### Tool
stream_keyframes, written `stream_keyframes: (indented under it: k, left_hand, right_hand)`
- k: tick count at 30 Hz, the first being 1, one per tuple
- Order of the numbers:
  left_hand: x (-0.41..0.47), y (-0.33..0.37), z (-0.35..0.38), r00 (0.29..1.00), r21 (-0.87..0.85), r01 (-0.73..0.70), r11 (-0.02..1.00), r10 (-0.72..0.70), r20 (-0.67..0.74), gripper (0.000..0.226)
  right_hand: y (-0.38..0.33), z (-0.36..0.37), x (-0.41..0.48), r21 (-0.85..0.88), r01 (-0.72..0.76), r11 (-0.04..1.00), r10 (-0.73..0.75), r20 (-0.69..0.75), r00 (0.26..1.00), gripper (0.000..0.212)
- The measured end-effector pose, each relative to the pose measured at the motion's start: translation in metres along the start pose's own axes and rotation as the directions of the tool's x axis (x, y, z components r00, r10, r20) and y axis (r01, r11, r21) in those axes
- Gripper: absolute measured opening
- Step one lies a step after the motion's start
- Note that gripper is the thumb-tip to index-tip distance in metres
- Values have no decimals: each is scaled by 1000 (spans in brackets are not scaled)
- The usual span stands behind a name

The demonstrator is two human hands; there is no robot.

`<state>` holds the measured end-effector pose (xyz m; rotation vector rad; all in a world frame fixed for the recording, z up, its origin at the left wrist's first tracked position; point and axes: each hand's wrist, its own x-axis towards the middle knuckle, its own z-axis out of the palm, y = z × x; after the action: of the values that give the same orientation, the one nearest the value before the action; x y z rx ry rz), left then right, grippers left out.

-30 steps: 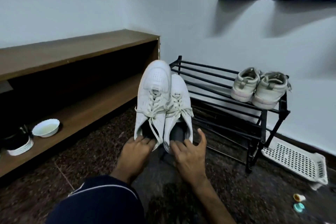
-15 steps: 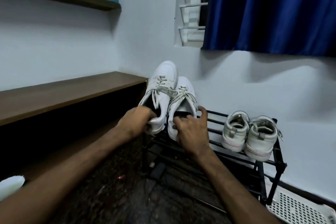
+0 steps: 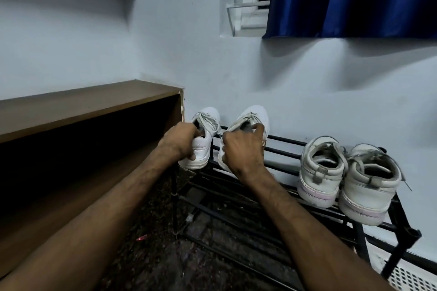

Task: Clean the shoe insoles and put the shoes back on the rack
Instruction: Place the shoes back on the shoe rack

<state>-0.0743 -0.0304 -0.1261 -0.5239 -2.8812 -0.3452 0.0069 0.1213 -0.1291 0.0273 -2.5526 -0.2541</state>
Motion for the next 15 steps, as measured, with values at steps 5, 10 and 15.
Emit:
stream_keyframes:
  k: [5, 10, 15]
  left_hand:
    - [13, -5, -3, 999, 35, -52, 998, 52, -10, 65]
    - [19, -8, -1, 994, 23, -108, 994, 108, 12, 64]
    - [19, -13, 10, 994, -134, -100, 986, 92, -67, 57]
  right_hand:
    - [4, 13, 8, 74, -6, 997, 3, 47, 999, 12]
    - [-6, 15, 19, 111, -22, 994, 19, 24, 1000, 14]
    - [-15, 18, 24, 195, -45, 980, 42, 16, 999, 16]
